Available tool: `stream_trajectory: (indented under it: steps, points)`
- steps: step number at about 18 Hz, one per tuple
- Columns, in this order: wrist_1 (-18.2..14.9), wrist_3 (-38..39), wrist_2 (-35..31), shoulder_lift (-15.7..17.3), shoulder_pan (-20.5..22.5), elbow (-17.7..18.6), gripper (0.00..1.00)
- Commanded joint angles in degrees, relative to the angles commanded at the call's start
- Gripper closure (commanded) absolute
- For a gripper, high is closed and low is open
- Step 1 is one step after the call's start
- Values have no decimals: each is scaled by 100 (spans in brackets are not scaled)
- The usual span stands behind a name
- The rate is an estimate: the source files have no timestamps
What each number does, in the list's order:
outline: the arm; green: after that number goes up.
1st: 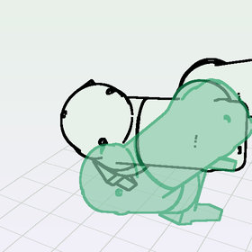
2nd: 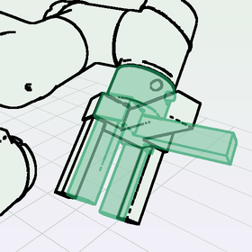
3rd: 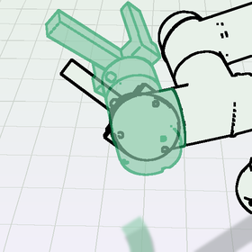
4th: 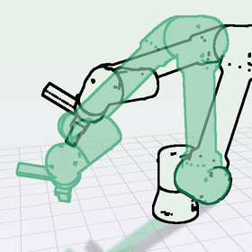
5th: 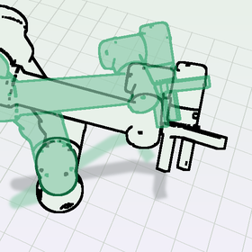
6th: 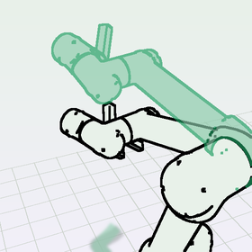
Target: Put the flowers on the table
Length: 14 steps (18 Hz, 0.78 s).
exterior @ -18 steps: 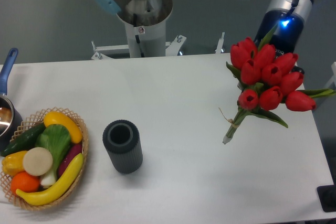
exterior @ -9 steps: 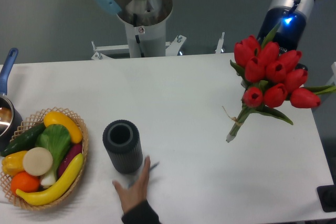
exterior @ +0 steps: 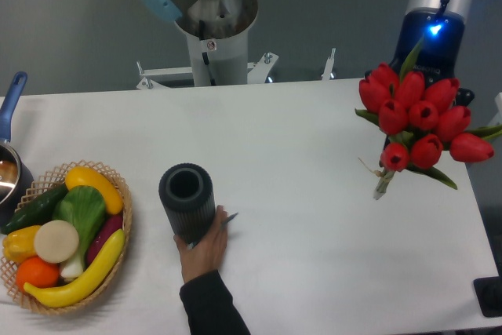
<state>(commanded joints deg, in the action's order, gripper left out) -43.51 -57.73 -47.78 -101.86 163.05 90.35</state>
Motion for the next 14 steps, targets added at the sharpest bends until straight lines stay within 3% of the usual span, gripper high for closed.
stream_trajectory:
  steps: [5,11,14]
  points:
    - [-18,-300,-1854,-246,-747,18,60]
    - [-70,-512,-3411,-659,-1389,44,60]
    - [-254,-695,-4316,-887,-1662,70,60]
